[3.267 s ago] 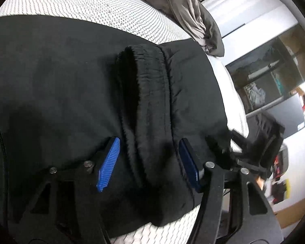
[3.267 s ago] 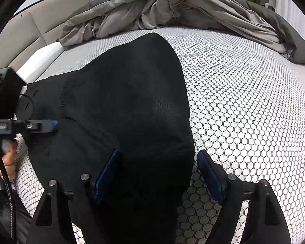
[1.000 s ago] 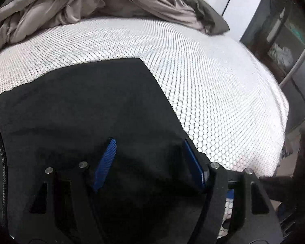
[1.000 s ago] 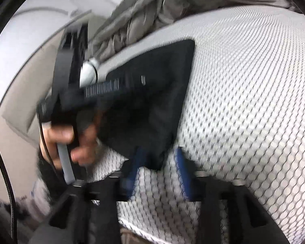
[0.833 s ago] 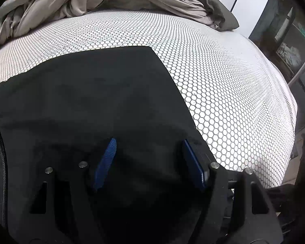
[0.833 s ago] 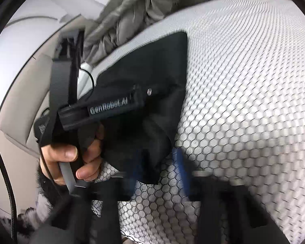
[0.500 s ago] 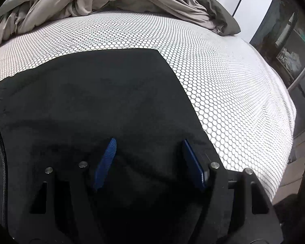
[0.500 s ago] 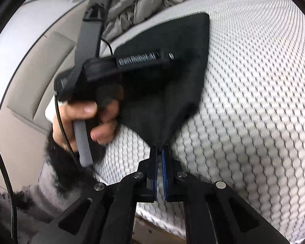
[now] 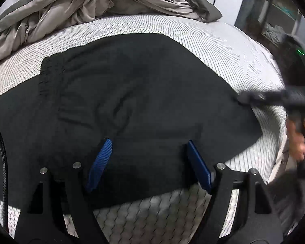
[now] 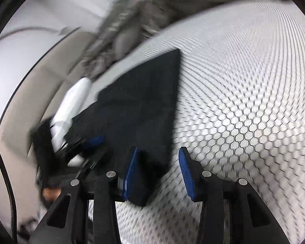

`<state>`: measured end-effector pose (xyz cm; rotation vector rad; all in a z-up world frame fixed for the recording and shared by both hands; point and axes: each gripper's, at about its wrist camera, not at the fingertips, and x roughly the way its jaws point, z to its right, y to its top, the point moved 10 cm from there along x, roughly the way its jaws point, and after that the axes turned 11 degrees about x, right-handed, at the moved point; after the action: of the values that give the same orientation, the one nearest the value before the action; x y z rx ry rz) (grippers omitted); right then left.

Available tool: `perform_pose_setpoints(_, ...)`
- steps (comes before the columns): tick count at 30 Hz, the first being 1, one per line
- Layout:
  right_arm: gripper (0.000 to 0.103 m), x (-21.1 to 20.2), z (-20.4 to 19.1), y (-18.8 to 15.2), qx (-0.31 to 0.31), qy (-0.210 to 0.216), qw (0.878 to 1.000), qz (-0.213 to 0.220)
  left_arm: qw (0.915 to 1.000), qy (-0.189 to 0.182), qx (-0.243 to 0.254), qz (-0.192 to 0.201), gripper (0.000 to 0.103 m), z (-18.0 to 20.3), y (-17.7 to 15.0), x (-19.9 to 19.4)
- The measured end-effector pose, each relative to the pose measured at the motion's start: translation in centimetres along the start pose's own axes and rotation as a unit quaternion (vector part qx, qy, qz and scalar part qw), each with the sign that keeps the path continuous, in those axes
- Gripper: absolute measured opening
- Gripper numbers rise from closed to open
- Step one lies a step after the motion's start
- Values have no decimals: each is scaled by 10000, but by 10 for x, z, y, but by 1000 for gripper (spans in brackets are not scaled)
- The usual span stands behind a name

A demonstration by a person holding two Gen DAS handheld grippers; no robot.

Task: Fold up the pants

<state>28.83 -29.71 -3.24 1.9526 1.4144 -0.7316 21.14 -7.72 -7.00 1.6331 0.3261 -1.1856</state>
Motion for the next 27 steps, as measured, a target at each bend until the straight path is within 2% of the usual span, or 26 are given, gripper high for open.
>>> perform_pose_setpoints(1, 28, 4, -3, 3, -125, -89, 9999, 11, 10000, -28, 10, 12, 74, 0, -5, -2)
perform_pose_setpoints(2, 22, 10, -3, 3, -285, -257, 9993, 1, 10000, -56, 24, 33, 74, -1, -9, -4)
perform_pose_setpoints(4, 21, 12, -6, 1, -572, -475, 9972, 31, 9999, -124, 32, 45, 74, -4, -17, -11)
perform_pose_setpoints(6, 21, -1, -7, 1, -834, -821, 9925, 340, 9999, -115, -45, 99, 74, -7, -19, -20)
perform_pose_setpoints(8, 22, -20, -24, 4, -1136, -818, 9861, 897, 9994, -51, -177, 298, 74, -11, -16, -34)
perform_pose_setpoints(10, 25, -25, -51, -3, -1527, -746, 9789, 1138, 9986, -30, -125, 510, 74, -10, -10, -43)
perform_pose_setpoints(11, 27, -17, -63, -7, -1735, -707, 9756, 1147, 9986, -18, -105, 519, 74, -8, -7, -41)
perform_pose_setpoints(13, 44, 10, -84, -17, -2080, -718, 9708, 953, 9991, -28, -77, 418, 74, -4, -4, -31)
perform_pose_setpoints(15, 44, 45, -98, -33, -2274, -732, 9697, 512, 9999, 18, -28, 143, 74, -6, -8, -10)
perform_pose_setpoints(16, 45, 56, -100, -44, -2362, -835, 9676, 306, 10000, 34, -35, 31, 71, -9, -11, -2)
perform_pose_setpoints(18, 44, 73, -97, -56, -2668, -1202, 9560, 217, 10000, -77, -16, 9, 70, -14, -18, 1)
perform_pose_setpoints(19, 43, 75, -96, -60, -2972, -1287, 9458, 245, 9999, -115, 46, 20, 70, -16, -22, -3)
perform_pose_setpoints(20, 43, 69, -92, -60, -3098, -1327, 9410, 311, 9999, -70, 94, 11, 70, -18, -25, -7)
perform_pose_setpoints(24, 44, 28, -35, -37, -2885, -2050, 9326, 713, 9997, -190, 132, 37, 70, -25, -39, -19)
perform_pose_setpoints(25, 46, 17, -19, -30, -2710, -2102, 9371, 650, 9997, -211, 157, 7, 70, -25, -41, -21)
perform_pose_setpoints(27, 48, -4, -5, -20, -2314, -1850, 9530, 634, 9997, -215, 137, 3, 70, -25, -39, -29)
